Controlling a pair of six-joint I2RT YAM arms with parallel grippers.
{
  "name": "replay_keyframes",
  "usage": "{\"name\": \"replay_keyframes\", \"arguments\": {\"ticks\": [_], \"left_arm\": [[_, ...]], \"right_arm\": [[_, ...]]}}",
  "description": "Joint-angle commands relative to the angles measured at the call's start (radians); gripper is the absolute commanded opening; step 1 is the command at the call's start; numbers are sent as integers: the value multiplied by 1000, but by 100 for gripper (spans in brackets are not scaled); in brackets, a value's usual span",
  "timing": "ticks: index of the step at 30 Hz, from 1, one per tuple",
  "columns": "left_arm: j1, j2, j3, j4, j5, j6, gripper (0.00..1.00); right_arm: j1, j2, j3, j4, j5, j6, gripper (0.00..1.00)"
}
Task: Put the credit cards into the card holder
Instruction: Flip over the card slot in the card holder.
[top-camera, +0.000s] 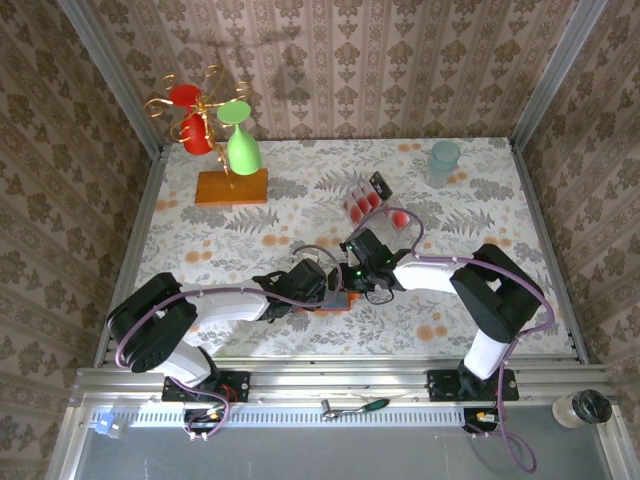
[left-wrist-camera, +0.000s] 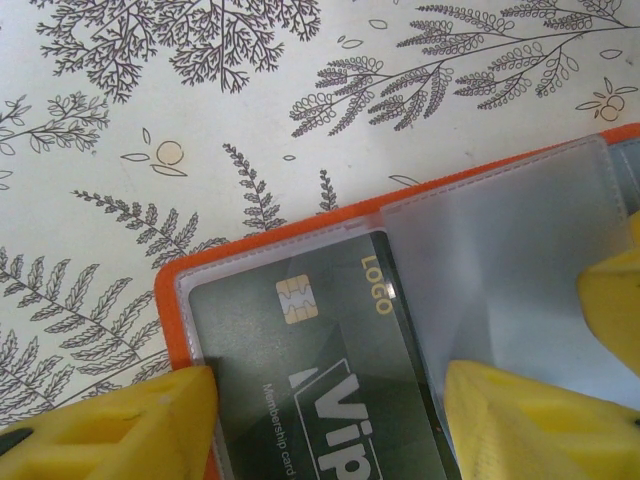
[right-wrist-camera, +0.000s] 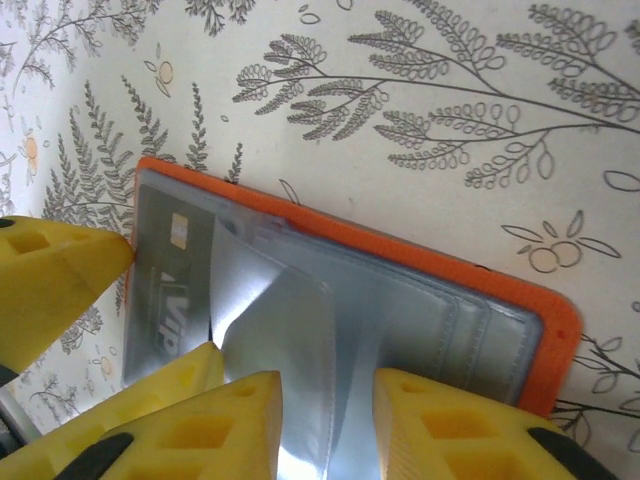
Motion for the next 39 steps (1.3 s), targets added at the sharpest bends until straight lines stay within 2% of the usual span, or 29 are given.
{"name": "replay_keyframes", "arguments": {"ticks": [1, 7, 17, 28, 32, 39], "left_arm": [[-6, 7, -13, -34, 5, -12, 63], [-6, 1, -14, -37, 6, -13, 63], [-6, -15, -11, -41, 0, -7, 63], [-6, -68, -16, -46, -10, -13, 64], [0, -130, -17, -56, -15, -17, 66], [51, -302, -77, -74, -25, -32, 69]], "right_arm": [[1, 17, 41, -27, -50, -24, 28], [1, 14, 55, -37, -53, -26, 24], [-1, 5, 66, -45, -57, -20, 26], [-4, 2, 49, 8, -119, 13, 26], [-4, -22, 45, 11, -132, 25, 31], [14, -71, 49, -9, -129, 51, 50]]}}
